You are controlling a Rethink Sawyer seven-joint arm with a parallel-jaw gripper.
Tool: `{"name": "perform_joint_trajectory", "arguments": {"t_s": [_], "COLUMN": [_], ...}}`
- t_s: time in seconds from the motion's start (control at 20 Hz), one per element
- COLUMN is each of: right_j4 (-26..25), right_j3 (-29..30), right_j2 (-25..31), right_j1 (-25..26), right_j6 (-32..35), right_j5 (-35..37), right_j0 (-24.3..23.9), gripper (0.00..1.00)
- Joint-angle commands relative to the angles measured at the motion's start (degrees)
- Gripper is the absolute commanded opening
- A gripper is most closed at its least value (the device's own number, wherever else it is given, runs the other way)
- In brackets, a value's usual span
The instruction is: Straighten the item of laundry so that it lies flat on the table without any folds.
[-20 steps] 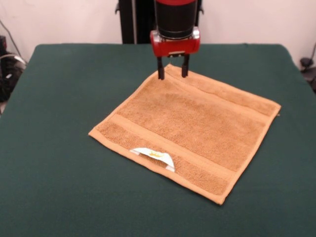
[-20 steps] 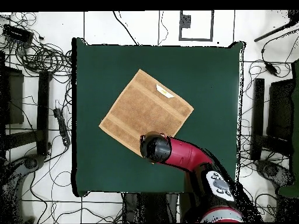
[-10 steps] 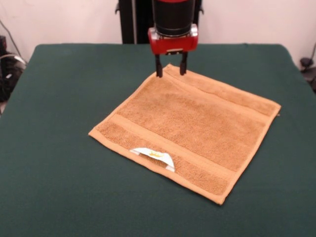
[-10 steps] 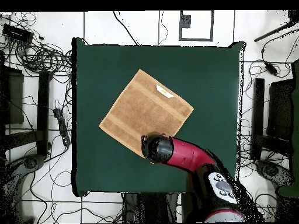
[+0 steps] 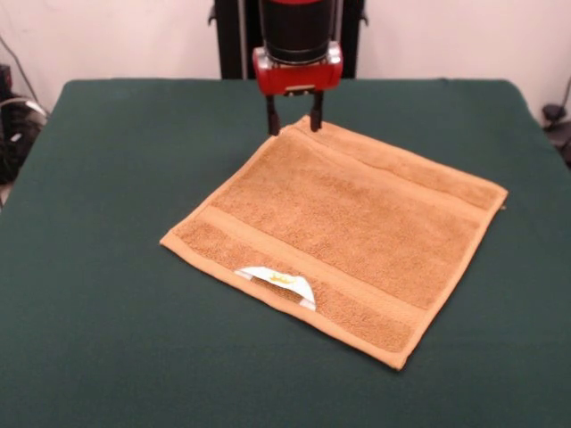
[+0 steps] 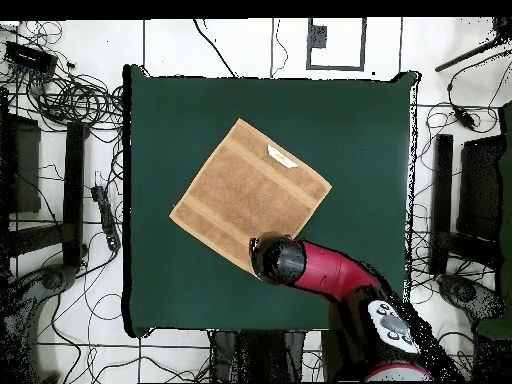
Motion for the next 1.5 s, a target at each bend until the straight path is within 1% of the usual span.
{"name": "perform_joint_trajectory", "arguments": {"t_s": [0.05, 0.25, 0.4, 0.6, 0.85, 0.95, 1.0, 1.3, 1.5], "right_j4": [-2.6, -4.0, -6.6, -10.4, -14.9, -16.5, -17.3, -19.4, -19.8], "right_j3": [3.9, 3.2, 1.8, -0.1, -4.6, -5.9, -6.5, -8.8, -8.6], "right_j2": [4.5, 2.9, 1.3, 0.8, -1.8, -1.6, -1.2, -1.3, -0.5], "right_j1": [2.6, 3.6, 6.6, 10.7, 15.5, 17.6, 18.1, 19.3, 18.5], "right_j6": [5.9, 7.3, 8.2, 7.8, 7.1, 6.4, 6.0, 5.7, 5.8], "right_j5": [0.6, -0.6, -5.8, -12.9, -18.2, -20.1, -20.5, -20.4, -18.7], "right_j0": [-0.6, 0.9, 2.2, 1.9, 3.2, 2.1, 1.4, 1.0, 0.3], "gripper": [1.0, 1.0, 1.0, 1.0, 1.0, 1.0, 1.0, 1.0, 1.0]}}
